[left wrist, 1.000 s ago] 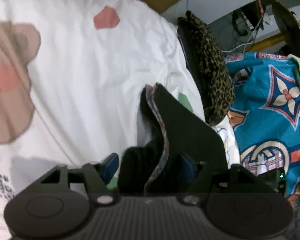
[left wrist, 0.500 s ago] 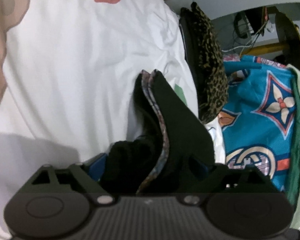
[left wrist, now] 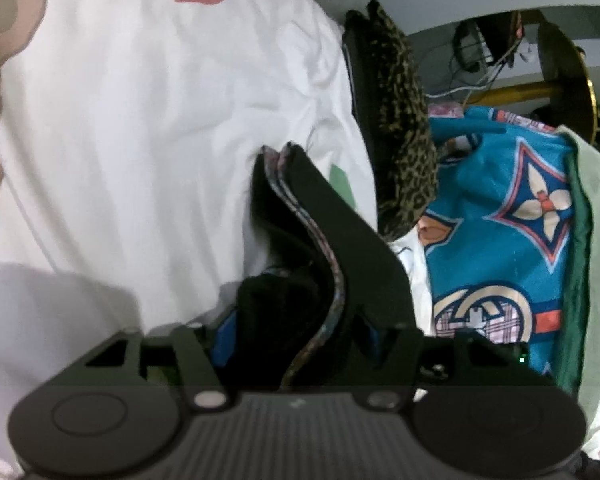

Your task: Fold clothes

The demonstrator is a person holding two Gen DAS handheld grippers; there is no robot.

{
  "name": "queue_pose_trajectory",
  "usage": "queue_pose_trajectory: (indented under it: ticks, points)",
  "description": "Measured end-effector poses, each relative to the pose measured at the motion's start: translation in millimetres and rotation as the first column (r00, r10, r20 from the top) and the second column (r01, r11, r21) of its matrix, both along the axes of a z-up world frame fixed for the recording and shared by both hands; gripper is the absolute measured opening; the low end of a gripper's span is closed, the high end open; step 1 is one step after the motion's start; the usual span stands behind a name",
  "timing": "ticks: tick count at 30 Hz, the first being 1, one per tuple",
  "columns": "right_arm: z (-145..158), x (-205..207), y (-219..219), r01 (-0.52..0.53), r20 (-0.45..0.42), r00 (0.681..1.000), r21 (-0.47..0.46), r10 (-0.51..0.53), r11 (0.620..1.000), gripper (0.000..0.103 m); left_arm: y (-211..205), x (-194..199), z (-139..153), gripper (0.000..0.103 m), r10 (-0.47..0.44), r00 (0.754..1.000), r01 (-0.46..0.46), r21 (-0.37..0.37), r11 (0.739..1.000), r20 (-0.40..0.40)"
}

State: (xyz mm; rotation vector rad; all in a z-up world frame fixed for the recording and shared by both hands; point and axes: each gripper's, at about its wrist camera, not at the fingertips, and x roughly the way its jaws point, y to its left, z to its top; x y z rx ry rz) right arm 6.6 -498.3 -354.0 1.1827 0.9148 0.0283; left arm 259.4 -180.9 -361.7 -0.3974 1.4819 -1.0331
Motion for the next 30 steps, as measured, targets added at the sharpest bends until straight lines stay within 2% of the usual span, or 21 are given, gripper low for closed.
queue_pose_trajectory:
  ticks: [2,4,8,13,15,17,20,24,26,29,30]
  points:
    - [-0.2,0.3,0.0,-0.001,-0.003,1.0,0.0,0.001,1.0,0.044,-4.2,-0.9,-1.9,0.082,-0.014,1.0,0.014,0.014,1.0,0.007]
    - [-0.9,0.4,-0.7,-0.002,-0.007,1.0,-0.002,0.002,1.0,0.044,-7.1,-2.7,-3.9,0.085,-0.019,1.0,0.019,0.021,1.0,0.01]
    - [-2.5,-1.0,-0.6,0.001,-0.011,1.0,0.001,-0.001,1.0,0.044,-9.3,-5.6,-6.5,0.09,-0.039,0.999,0.039,0.005,0.999,0.029]
    - [-5.1,-0.9,-2.2,0.013,-0.01,1.0,0.005,-0.012,1.0,0.044,-10.1,-2.3,-10.8,0.091,-0.037,0.999,0.037,-0.026,0.999,-0.001]
    - [-6.2,0.1,-3.3,0.024,-0.007,1.0,0.004,-0.024,1.0,0.043,-13.7,-2.8,-10.0,0.083,-0.053,0.999,0.053,-0.03,0.998,0.005]
    - [-6.7,1.7,-3.3,0.032,-0.004,0.999,0.012,-0.032,0.999,0.027,-16.7,-4.2,-9.7,0.054,-0.077,0.997,0.078,-0.018,0.997,0.022]
    - [-3.9,3.4,-1.8,0.015,0.012,1.0,0.012,-0.015,1.0,0.012,-14.5,-4.8,-8.4,0.047,-0.096,0.995,0.097,-0.025,0.995,0.041]
    - [5.2,3.9,-1.3,-0.005,0.06,0.998,0.021,0.003,1.0,0.01,-8.6,-4.9,1.0,0.045,-0.097,0.994,0.1,-0.06,0.993,0.044]
    - [7.8,4.8,-0.7,-0.013,0.069,0.998,0.018,0.011,1.0,0.011,-7.6,-4.6,-0.1,0.048,-0.09,0.995,0.092,-0.046,0.995,0.03]
    - [8.7,5.6,3.5,-0.033,0.052,0.998,-0.017,0.034,0.999,0.023,-7.0,-2.4,-9.3,0.063,-0.059,0.998,0.059,-0.009,0.998,-0.025]
    - [8.7,5.1,5.1,-0.039,0.047,0.998,-0.03,0.04,0.999,0.028,-7.3,-1.8,-12.0,0.064,-0.052,0.998,0.052,0.0,0.999,-0.041]
